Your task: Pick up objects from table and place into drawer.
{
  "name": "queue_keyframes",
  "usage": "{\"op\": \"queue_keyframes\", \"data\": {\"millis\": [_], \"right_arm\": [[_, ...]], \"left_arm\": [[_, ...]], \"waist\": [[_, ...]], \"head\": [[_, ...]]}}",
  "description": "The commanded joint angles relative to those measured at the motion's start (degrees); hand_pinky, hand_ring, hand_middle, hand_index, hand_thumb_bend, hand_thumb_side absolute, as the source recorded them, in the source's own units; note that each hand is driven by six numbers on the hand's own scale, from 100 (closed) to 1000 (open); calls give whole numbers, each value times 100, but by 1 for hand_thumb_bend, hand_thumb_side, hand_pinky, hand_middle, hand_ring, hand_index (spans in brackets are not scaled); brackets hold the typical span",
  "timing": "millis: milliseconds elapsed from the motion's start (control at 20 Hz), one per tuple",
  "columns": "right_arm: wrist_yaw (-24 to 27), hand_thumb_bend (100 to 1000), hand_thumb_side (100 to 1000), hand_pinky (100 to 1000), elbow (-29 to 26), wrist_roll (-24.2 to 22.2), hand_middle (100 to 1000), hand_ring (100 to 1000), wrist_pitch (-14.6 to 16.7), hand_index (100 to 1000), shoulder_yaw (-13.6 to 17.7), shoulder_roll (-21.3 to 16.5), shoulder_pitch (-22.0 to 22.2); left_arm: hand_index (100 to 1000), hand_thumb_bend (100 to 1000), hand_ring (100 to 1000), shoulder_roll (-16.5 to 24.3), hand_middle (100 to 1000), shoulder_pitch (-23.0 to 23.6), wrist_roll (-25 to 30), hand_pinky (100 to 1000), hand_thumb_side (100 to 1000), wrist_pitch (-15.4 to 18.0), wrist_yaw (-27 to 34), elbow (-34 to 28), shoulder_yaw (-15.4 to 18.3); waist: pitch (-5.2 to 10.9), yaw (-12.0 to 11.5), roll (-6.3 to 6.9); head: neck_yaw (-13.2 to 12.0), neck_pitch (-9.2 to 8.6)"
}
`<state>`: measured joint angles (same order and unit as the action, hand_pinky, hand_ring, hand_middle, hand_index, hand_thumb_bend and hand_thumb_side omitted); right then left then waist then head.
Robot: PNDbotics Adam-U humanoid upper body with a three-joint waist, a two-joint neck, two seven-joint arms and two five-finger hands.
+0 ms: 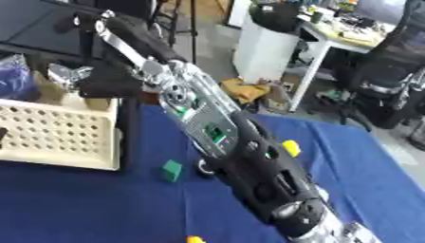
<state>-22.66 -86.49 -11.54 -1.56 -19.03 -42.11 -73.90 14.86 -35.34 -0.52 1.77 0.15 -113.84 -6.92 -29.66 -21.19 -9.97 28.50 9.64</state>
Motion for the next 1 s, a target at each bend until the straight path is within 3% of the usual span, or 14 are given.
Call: {"op": "queue_keyframes", "data": {"millis": [50, 600, 750, 1000], "right_arm": [[-40, 345, 754, 608, -41, 12, 453, 836, -16, 814, 102, -110, -100], [95, 351, 748, 607, -229, 54, 442, 834, -87, 788, 143, -214, -55], [464, 363, 745, 605, -621, 229, 447, 833, -170, 782, 321, -484, 32], [1459, 374, 742, 602, -1625, 671, 454, 830, -580, 769, 750, -1092, 372]], "left_arm": [[865, 100, 760, 19, 753, -46, 7, 567, 1000, -18, -14, -75, -3], [865, 101, 758, 41, 754, -5, 11, 568, 1000, -24, 18, -75, 13], [865, 103, 758, 63, 754, 46, -26, 568, 1000, -40, 24, -75, 48], [865, 104, 758, 98, 754, 113, -86, 569, 1000, -43, 47, -75, 88]], "waist": [[132, 19, 47], [206, 107, 73], [276, 195, 97], [383, 320, 157]], "head": [[-36, 42], [-62, 127], [-185, 248], [-279, 441]]}}
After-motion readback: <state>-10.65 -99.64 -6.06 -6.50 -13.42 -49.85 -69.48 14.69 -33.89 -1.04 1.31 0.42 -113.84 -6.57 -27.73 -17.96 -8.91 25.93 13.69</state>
